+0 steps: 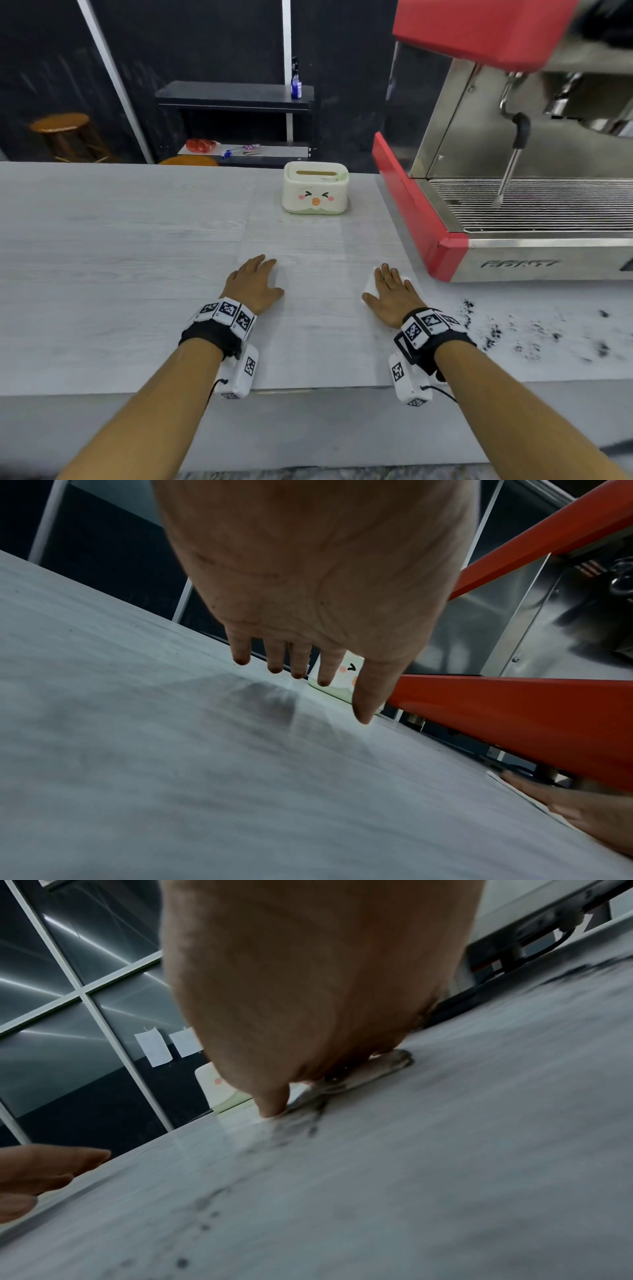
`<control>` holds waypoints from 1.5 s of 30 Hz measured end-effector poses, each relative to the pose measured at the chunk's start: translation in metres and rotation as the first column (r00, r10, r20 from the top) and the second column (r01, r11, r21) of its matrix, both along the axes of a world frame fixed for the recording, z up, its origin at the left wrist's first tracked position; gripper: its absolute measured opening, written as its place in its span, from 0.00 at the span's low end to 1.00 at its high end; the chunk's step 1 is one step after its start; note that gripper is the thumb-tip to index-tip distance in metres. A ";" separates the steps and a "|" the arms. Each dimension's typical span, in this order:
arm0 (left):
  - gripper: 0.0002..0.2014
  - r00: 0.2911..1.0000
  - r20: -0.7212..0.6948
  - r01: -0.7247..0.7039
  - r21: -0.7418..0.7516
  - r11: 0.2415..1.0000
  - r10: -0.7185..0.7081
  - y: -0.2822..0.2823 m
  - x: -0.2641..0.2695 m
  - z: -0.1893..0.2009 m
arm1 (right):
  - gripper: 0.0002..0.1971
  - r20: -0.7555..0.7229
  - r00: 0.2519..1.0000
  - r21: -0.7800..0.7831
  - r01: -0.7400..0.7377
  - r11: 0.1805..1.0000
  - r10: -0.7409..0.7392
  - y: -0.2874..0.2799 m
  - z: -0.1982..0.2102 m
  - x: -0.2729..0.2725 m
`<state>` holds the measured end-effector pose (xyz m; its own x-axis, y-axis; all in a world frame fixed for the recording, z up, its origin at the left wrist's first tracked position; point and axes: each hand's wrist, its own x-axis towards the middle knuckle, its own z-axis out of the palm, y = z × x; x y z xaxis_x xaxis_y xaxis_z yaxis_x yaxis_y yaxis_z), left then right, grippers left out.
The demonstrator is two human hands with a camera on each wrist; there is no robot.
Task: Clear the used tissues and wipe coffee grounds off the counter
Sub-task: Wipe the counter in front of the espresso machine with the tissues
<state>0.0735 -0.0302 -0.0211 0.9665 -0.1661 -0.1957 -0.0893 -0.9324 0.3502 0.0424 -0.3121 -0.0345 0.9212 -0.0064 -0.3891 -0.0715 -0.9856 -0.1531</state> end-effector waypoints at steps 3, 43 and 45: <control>0.36 0.999 -0.005 -0.034 -0.022 0.999 0.033 -0.014 -0.019 0.000 | 0.35 -0.008 1.000 -0.007 -0.001 1.000 0.001 -0.025 0.002 -0.017; 0.32 1.000 0.001 0.001 0.013 1.000 -0.001 -0.028 -0.054 -0.012 | 0.34 0.107 0.985 0.026 -0.139 0.990 0.135 -0.003 -0.006 -0.059; 0.32 1.000 0.010 0.005 0.006 1.000 -0.005 -0.030 -0.057 -0.011 | 0.34 0.091 0.990 0.018 -0.113 0.993 0.111 -0.016 -0.004 -0.062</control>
